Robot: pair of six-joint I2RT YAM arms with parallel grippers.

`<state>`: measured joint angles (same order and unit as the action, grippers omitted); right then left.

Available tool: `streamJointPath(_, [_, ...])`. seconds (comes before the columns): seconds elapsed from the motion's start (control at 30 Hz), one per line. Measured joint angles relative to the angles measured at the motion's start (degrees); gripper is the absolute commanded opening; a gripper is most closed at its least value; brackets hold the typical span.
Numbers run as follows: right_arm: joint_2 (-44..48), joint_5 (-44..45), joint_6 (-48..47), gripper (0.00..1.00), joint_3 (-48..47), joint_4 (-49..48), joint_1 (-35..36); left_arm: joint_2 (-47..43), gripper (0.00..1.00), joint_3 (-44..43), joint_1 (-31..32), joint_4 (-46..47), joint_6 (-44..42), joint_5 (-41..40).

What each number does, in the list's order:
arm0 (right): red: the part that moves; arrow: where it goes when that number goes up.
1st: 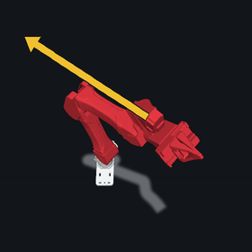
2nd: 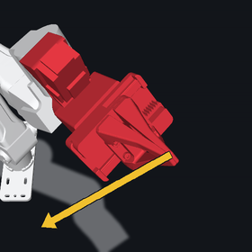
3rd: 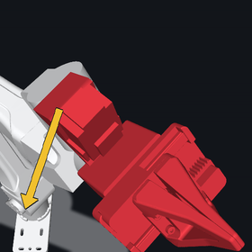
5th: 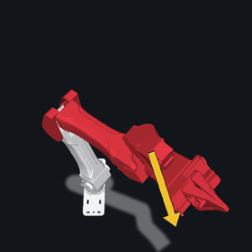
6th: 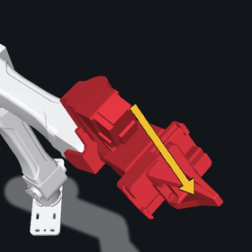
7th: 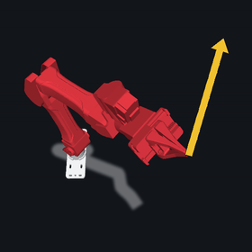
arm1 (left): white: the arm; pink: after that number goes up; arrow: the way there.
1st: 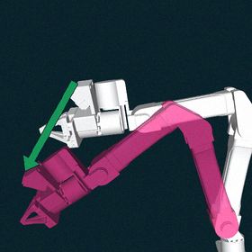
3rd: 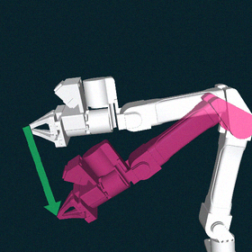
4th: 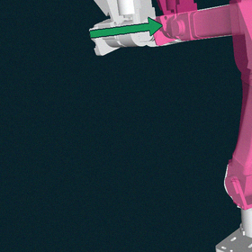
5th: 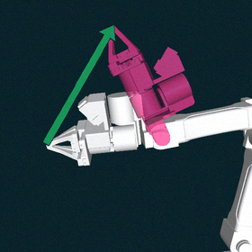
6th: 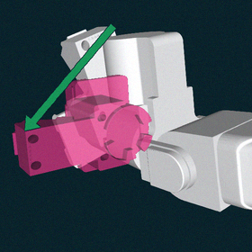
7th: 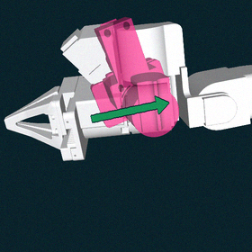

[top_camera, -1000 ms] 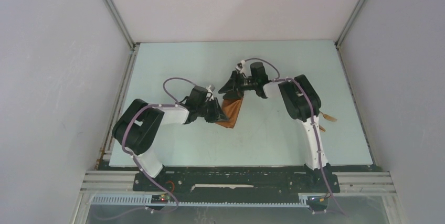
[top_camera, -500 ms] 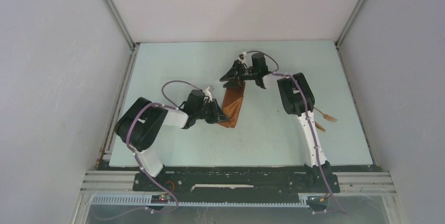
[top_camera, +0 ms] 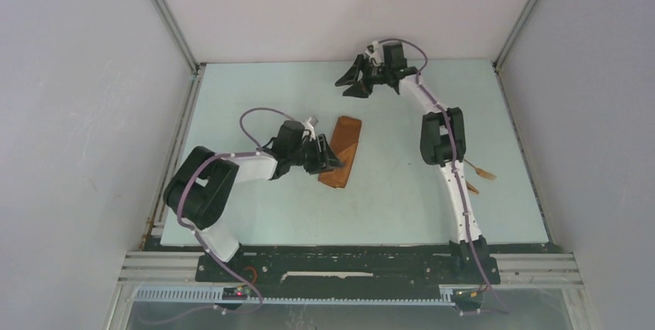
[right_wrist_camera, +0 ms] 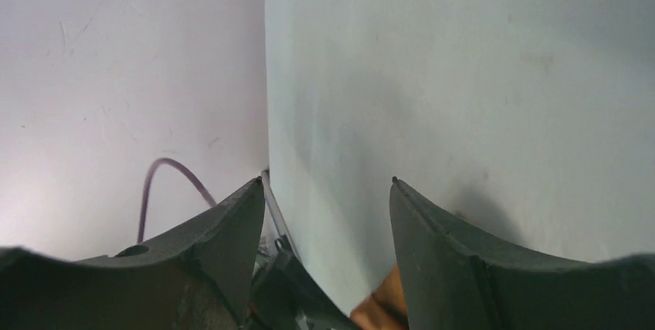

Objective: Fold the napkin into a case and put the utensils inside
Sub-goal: Smooth out the smaller rectangle-folded napkin at the center of the board, then move the knife to the center of the board.

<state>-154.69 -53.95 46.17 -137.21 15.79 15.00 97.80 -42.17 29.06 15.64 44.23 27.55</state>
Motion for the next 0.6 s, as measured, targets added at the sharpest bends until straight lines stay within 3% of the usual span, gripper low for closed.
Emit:
streamJointPath(0.1, [8.74, 2.51, -5.66, 0.7, 4.74, 9.22, -1.86, -2.97, 0.59, -4.15, -0.17, -5.53, -0.26, -0.42])
streamJointPath(0.27, [32.72, 11.37, -17.53, 0.69, 24.04, 22.58, -4.61, -13.31, 0.64, -7.13, -0.17, -9.81, -0.2, -0.55])
streamJointPath(0.47, [64.96, 18.75, -21.9, 0.71, 59.87, 20.83, -5.27, -26.45, 0.71, -3.45, 0.04, -13.35, -0.22, -1.05])
streamJointPath(0.6, [76.52, 25.16, -20.06, 0.71, 78.01, 21.22, -7.78, -32.72, 0.74, 0.9, 0.96, -19.04, -1.2, -2.14])
